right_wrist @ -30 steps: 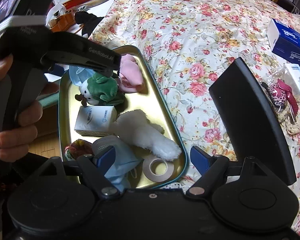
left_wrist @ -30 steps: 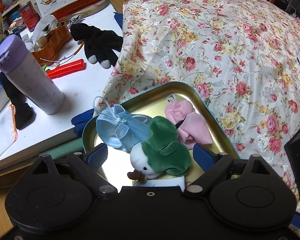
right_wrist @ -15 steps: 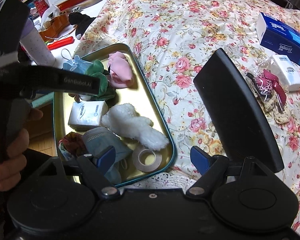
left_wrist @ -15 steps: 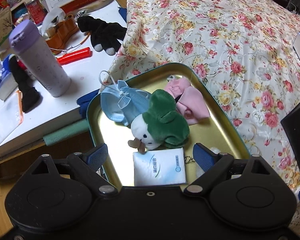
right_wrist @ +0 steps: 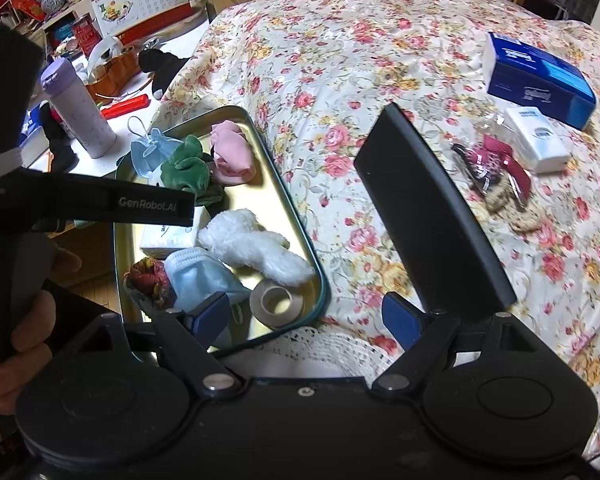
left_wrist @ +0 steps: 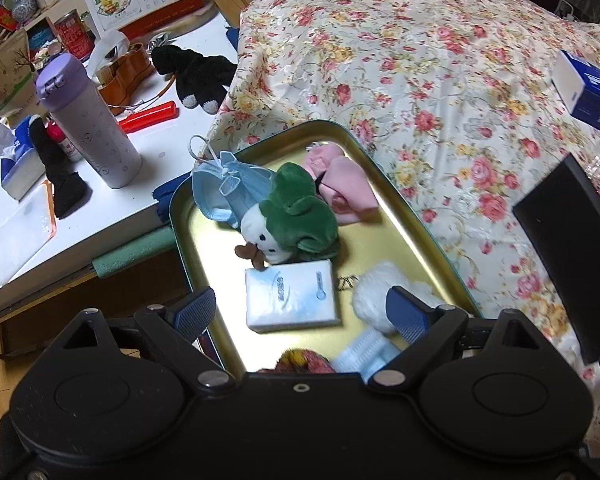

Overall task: Organize soft objects
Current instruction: 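Open both tools and withdraw them from the tray toward the bed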

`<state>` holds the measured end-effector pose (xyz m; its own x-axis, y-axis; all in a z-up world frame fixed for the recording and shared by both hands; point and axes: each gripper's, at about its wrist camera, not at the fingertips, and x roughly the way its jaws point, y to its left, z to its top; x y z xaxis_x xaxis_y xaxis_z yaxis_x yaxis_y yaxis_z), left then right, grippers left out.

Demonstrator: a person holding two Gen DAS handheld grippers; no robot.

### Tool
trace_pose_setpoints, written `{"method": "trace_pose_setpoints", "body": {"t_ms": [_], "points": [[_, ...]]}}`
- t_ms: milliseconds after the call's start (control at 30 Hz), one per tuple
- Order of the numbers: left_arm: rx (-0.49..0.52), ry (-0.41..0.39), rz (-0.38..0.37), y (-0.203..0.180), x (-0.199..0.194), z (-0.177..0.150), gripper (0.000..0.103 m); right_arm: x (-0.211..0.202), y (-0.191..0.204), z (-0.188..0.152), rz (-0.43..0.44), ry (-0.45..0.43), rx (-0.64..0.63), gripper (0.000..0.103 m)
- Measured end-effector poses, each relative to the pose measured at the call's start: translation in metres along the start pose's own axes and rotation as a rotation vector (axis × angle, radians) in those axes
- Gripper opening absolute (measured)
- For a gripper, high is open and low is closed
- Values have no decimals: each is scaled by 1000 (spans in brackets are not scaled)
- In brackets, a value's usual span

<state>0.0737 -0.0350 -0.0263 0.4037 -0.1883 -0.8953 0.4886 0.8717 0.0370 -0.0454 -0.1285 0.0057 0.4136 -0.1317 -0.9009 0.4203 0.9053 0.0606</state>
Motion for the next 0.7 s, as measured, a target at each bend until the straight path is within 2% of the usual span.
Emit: {"method": "trace_pose_setpoints", "body": {"t_ms": [500, 700], "points": [[80, -15, 36, -49, -35, -24, 90, -36, -56, -36, 1, -59, 90, 84], [118, -21, 23, -69, -46, -33, 95, -46, -77, -43, -11, -77, 134, 84]]}}
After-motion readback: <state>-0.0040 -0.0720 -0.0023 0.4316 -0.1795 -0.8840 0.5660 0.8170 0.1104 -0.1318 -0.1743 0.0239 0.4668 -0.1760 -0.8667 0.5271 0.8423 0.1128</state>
